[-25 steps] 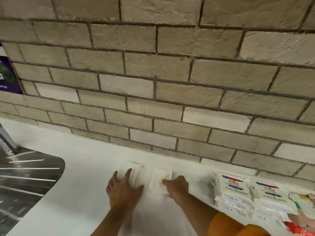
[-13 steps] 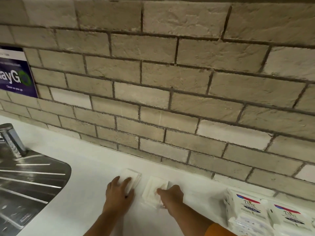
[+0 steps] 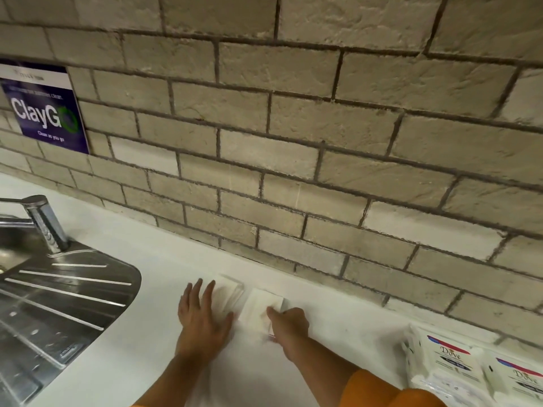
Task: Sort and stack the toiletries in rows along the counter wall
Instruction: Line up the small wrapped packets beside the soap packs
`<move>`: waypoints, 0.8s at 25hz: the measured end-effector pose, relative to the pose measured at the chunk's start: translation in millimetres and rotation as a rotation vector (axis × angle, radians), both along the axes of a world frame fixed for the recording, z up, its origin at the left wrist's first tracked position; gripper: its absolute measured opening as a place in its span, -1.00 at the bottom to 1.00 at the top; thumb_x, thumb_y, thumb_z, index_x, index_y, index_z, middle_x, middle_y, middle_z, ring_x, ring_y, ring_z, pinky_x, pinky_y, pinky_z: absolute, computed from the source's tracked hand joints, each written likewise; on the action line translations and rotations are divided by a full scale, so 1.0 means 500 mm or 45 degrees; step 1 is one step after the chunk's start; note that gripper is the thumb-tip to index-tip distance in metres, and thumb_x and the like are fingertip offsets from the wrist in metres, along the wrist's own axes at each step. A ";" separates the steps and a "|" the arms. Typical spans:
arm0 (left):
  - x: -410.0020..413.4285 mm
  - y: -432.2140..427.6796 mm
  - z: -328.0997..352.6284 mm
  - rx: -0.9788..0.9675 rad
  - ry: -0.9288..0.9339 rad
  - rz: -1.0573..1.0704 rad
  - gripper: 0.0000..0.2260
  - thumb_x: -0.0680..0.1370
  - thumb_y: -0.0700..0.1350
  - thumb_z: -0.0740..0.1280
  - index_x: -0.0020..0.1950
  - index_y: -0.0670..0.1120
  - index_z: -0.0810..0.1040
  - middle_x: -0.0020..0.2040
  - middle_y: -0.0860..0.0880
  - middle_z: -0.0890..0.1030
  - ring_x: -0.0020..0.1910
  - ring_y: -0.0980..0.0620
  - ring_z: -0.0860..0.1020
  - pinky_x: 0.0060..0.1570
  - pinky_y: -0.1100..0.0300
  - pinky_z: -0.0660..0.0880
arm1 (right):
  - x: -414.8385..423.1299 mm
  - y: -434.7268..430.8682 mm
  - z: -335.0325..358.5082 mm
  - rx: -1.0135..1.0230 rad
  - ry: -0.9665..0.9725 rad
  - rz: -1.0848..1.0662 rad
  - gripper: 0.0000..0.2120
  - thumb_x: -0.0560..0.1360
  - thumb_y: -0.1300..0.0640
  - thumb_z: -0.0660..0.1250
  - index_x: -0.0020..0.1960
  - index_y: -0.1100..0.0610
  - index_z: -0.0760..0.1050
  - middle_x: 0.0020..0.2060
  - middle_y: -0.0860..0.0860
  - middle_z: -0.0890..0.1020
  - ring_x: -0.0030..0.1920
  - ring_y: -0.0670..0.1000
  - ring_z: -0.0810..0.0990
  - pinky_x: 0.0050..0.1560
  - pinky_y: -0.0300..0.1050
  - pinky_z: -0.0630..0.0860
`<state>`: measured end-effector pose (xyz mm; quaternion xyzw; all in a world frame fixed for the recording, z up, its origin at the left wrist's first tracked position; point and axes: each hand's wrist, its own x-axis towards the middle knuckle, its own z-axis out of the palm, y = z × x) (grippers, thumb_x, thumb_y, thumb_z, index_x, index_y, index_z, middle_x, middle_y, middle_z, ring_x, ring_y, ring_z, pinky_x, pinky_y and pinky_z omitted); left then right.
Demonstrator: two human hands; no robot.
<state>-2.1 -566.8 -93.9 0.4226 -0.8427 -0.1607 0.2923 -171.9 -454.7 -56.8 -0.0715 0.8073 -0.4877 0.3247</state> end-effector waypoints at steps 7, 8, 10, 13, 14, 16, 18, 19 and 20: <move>-0.010 0.158 -0.001 -0.018 0.214 -0.302 -0.44 0.39 0.18 0.46 0.28 -0.11 0.53 0.22 -0.07 0.49 0.16 0.02 0.50 0.16 0.21 0.48 | 0.032 0.039 -0.013 0.005 0.163 -0.012 -0.87 0.41 0.09 0.32 -0.23 0.12 0.58 -0.28 0.05 0.67 -0.26 0.09 0.68 -0.23 0.01 0.71; -0.019 0.169 -0.006 -0.009 0.156 -0.322 -0.42 0.37 0.21 0.48 0.26 -0.10 0.55 0.21 -0.08 0.51 0.12 0.01 0.52 0.12 0.19 0.51 | 0.038 0.042 -0.010 0.010 0.182 -0.017 -0.88 0.42 0.09 0.33 -0.20 0.11 0.60 -0.27 0.04 0.68 -0.24 0.08 0.69 -0.19 0.01 0.71; -0.027 0.171 -0.016 0.026 0.095 -0.306 -0.48 0.36 0.20 0.48 0.20 -0.07 0.58 0.18 -0.09 0.55 0.09 -0.04 0.56 0.09 0.17 0.54 | 0.042 0.046 -0.003 0.031 0.204 -0.023 -0.89 0.45 0.12 0.34 -0.14 0.11 0.63 -0.24 0.03 0.69 -0.20 0.07 0.68 -0.17 -0.07 0.68; -0.030 0.156 -0.030 0.101 0.060 -0.245 -0.59 0.42 0.07 0.46 0.21 -0.07 0.59 0.24 -0.11 0.57 0.19 -0.12 0.58 0.15 0.12 0.53 | 0.040 0.043 -0.003 0.048 0.228 -0.027 -0.89 0.43 0.11 0.36 -0.21 0.10 0.64 -0.30 0.03 0.70 -0.26 0.10 0.70 -0.20 -0.06 0.69; -0.032 0.154 -0.032 0.120 0.033 -0.233 -0.61 0.45 0.02 0.45 0.24 -0.08 0.59 0.28 -0.12 0.56 0.24 -0.13 0.56 0.19 0.10 0.53 | 0.038 0.041 -0.002 0.052 0.215 -0.035 -0.88 0.42 0.10 0.38 -0.24 0.11 0.65 -0.33 0.04 0.70 -0.28 0.11 0.71 -0.21 -0.02 0.70; -0.037 0.151 -0.034 0.094 -0.003 -0.216 -0.62 0.48 -0.06 0.42 0.29 -0.10 0.58 0.32 -0.14 0.56 0.31 -0.15 0.54 0.26 0.04 0.52 | 0.035 0.039 -0.006 0.062 0.206 -0.036 -0.85 0.44 0.08 0.43 -0.25 0.12 0.66 -0.36 0.06 0.71 -0.31 0.11 0.72 -0.23 0.00 0.72; -0.040 0.148 -0.033 0.042 -0.012 -0.201 -0.63 0.49 -0.10 0.43 0.29 -0.12 0.59 0.31 -0.15 0.58 0.30 -0.17 0.56 0.26 -0.01 0.54 | 0.032 0.039 -0.005 0.061 0.197 -0.032 -0.82 0.47 0.07 0.47 -0.24 0.14 0.68 -0.37 0.06 0.71 -0.34 0.08 0.72 -0.28 -0.10 0.69; -0.040 0.148 -0.030 0.040 -0.014 -0.186 -0.63 0.48 -0.10 0.44 0.28 -0.12 0.59 0.30 -0.15 0.59 0.28 -0.17 0.57 0.25 -0.01 0.55 | 0.030 0.038 -0.006 0.054 0.191 -0.035 -0.82 0.48 0.07 0.47 -0.24 0.15 0.68 -0.37 0.07 0.71 -0.36 0.07 0.72 -0.31 -0.13 0.68; -0.041 0.150 -0.027 0.055 -0.007 -0.164 -0.64 0.48 -0.10 0.46 0.26 -0.12 0.60 0.28 -0.14 0.60 0.26 -0.16 0.58 0.23 -0.01 0.55 | 0.029 0.036 -0.008 0.047 0.191 -0.043 -0.82 0.48 0.08 0.48 -0.24 0.16 0.68 -0.37 0.07 0.71 -0.36 0.07 0.72 -0.31 -0.12 0.68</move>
